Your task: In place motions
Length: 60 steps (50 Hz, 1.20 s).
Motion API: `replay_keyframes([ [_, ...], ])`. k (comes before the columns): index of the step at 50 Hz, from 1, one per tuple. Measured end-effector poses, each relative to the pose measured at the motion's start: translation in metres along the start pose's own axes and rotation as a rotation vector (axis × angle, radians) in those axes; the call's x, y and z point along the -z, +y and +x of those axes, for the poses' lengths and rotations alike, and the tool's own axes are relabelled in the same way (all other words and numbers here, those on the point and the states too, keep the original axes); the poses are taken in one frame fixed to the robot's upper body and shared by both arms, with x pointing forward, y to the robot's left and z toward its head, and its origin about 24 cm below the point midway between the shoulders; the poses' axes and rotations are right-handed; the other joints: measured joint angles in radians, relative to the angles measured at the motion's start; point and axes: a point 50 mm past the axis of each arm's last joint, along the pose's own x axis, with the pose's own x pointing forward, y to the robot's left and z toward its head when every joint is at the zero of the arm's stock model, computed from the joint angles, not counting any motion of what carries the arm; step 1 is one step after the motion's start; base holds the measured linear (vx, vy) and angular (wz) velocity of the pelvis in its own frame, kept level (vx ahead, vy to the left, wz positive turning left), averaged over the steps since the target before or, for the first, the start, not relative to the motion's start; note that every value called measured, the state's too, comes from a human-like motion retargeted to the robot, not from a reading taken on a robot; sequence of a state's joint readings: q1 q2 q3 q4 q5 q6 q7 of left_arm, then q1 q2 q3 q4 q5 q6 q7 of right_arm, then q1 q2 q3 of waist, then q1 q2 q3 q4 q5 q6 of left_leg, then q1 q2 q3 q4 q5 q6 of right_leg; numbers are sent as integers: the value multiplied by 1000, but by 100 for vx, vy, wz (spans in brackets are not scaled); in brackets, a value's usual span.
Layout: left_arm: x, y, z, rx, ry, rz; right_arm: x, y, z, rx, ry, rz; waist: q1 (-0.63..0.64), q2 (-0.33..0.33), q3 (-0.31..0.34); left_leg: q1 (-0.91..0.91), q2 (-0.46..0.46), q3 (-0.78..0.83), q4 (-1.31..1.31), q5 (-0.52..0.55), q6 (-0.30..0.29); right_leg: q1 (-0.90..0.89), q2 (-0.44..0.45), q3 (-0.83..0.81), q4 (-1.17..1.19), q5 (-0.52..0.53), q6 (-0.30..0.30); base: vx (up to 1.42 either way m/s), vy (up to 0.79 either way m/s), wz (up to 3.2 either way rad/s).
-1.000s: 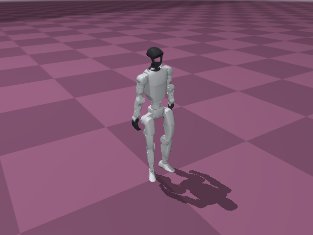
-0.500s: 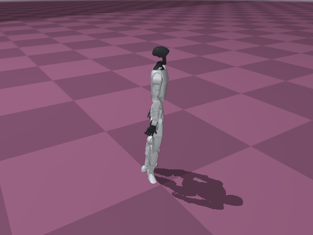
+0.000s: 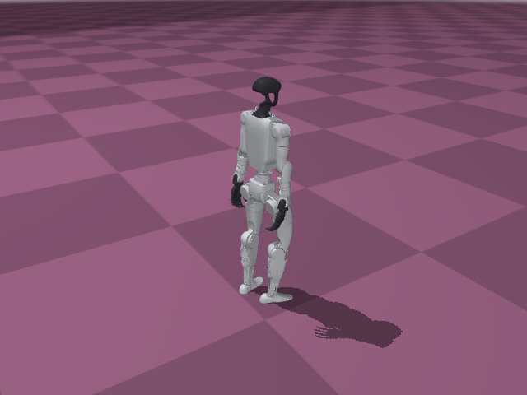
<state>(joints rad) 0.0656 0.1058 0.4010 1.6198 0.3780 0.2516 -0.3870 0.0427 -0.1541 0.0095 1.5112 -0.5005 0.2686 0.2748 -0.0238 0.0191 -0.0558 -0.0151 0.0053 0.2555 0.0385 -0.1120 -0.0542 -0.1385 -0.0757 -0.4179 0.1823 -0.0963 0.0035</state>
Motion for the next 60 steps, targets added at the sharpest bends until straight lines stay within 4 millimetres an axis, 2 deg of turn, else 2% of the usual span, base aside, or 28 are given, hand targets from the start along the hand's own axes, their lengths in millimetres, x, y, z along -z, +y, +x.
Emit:
replay_keyframes([
  [5,1,-13,6,25,-47,-67,-15,-17,-7,72,-61,-18,29,8,25,6,22,1,2,11,-24,41,-4,-46,-18,2,34,1,-5,51],
  [8,12,-12,8,9,-21,-101,-21,-16,-8,58,-99,32,16,7,-1,-11,31,-11,3,17,-40,51,9,-79,-44,-9,23,9,-14,50],
  [12,18,-6,6,-15,14,-127,-35,-13,-10,12,-176,108,9,-3,4,-24,36,-33,12,20,-51,65,14,-103,-62,-11,20,-3,-19,47],
  [20,6,-5,4,-12,-29,-144,-41,-15,-12,30,-198,56,5,-39,-4,-78,27,-68,153,-52,-33,51,-7,-65,-79,5,36,0,-14,-3],
  [24,1,-11,5,4,-54,-138,-41,-17,-13,36,-191,27,-6,-57,8,-97,13,-88,240,-17,-28,32,-29,-7,-65,32,48,-1,-9,-80],
  [27,-1,-17,7,14,-54,-135,-41,-18,-13,39,-202,40,6,-72,15,-106,-28,-187,271,-20,-10,5,-39,84,-57,62,57,-2,-5,-174],
  [32,-2,-17,7,-21,-60,-83,-42,-24,-16,46,-215,72,61,-73,34,-67,-131,-510,185,19,-3,-66,28,352,-34,122,58,-4,-2,-278],
  [34,-4,-10,5,-70,-57,-34,-47,-29,-19,64,-227,57,36,-74,29,-60,-106,-435,159,-6,6,-104,65,435,-36,159,45,-14,-6,-239],
  [37,-5,5,0,-139,-40,48,-60,-34,-25,94,-257,2,-66,-65,36,-32,-53,-217,105,-69,82,-149,114,518,-45,196,17,-28,-11,-194],
  [38,-7,11,-3,-158,-35,77,-66,-35,-28,104,-271,-13,-106,-54,45,-22,-36,-179,87,-81,91,-163,137,536,-45,193,8,-37,-10,-195],
  [40,-7,25,-9,-193,-25,130,-73,-34,-30,114,-299,-34,-183,-29,71,-11,-16,-159,65,-85,94,-190,158,483,-41,155,-17,-41,-10,-217],
  [43,-10,51,-23,-265,-10,176,-77,-28,-29,87,-312,-30,-240,-28,98,6,21,-24,38,-100,85,-220,115,261,-38,58,-48,-51,-14,-284],
  [45,-7,67,-33,-326,23,186,-70,-24,-25,49,-284,5,-221,-36,109,39,29,91,4,-109,77,-226,78,89,-32,-1,-57,-37,-12,-347],
  [47,3,74,-35,-361,69,170,-52,-22,-19,14,-214,46,-178,-30,93,71,34,222,-32,-122,67,-219,40,-101,-27,-46,-54,-14,-14,-369],
  [50,26,72,-30,-335,131,111,-21,-21,-11,6,-91,111,-129,-9,46,95,43,372,-61,-156,41,-198,5,-358,-16,-101,-63,-2,-21,-363],
  [53,42,61,-23,-249,175,41,-6,-25,-10,57,-42,187,-130,8,13,95,52,466,-58,-194,10,-179,-11,-516,4,-132,-68,-5,-23,-323],
  [56,42,50,-18,-204,190,21,-5,-29,-11,83,-45,280,-164,24,10,124,61,611,-54,-220,-29,-150,-24,-618,3,-127,-47,-8,-19,-256],
  [60,32,39,-13,-187,172,56,-6,-27,-12,57,-59,361,-177,36,-10,186,60,828,-44,-216,-85,-109,4,-769,-52,-95,-39,8,-24,-260],
])
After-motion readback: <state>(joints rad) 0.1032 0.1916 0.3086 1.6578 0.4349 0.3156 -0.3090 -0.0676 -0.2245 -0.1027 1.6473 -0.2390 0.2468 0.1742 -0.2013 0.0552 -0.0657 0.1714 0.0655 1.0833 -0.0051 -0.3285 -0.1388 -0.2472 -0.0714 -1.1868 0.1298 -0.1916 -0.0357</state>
